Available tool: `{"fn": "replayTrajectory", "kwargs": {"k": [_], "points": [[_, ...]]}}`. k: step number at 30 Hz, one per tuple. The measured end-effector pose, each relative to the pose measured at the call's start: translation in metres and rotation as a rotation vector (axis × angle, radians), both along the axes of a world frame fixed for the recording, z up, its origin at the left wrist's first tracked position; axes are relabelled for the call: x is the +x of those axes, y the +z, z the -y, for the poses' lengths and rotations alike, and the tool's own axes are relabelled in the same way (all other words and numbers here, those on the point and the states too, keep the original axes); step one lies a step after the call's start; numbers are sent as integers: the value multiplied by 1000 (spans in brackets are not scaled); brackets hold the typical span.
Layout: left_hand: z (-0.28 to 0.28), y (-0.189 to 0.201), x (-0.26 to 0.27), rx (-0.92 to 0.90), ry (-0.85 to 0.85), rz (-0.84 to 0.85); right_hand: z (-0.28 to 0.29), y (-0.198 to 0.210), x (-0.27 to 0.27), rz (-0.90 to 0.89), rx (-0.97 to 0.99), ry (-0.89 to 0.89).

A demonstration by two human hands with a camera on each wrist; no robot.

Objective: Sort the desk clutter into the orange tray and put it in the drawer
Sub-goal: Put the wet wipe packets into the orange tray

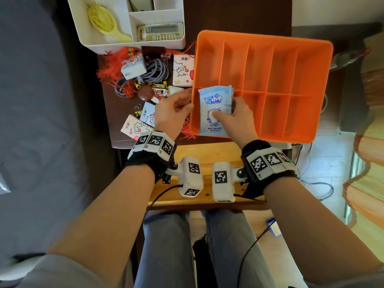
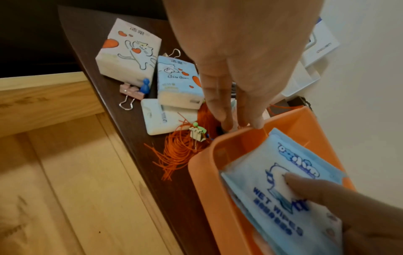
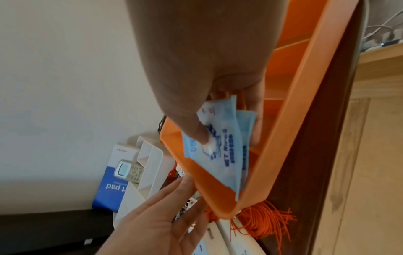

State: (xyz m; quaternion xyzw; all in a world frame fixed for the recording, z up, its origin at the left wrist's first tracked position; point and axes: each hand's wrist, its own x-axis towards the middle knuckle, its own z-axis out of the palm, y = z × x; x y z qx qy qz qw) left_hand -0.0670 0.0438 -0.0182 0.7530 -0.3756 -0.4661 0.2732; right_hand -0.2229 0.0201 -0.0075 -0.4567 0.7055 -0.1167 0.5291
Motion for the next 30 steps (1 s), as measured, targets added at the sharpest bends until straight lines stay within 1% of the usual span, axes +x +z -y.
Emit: {"fn": "replayTrajectory", "kwargs": {"k": [2, 6, 9, 12, 15, 18, 22, 30], "points": [[-1, -1, -1, 20, -6, -21, 2, -3, 3, -57, -12, 27], [0, 1, 1, 25, 1, -91, 4, -7, 10, -111, -58, 60], [1, 1, 4, 25, -18, -91, 4, -9, 14, -145, -56, 96], [2, 1, 5, 24, -12, -86, 3, -9, 12, -208, -90, 54], [2, 1, 6, 39, 6, -91, 1, -12, 7, -167, -144, 1], [1, -2, 6, 50, 32, -102, -1, -15, 9, -103, -116, 36], [0, -6, 7, 48, 47, -121, -1, -17, 12, -112, -132, 54], [-1, -7, 5, 43, 62, -107, 1, -23, 10, -105, -56, 76]]}}
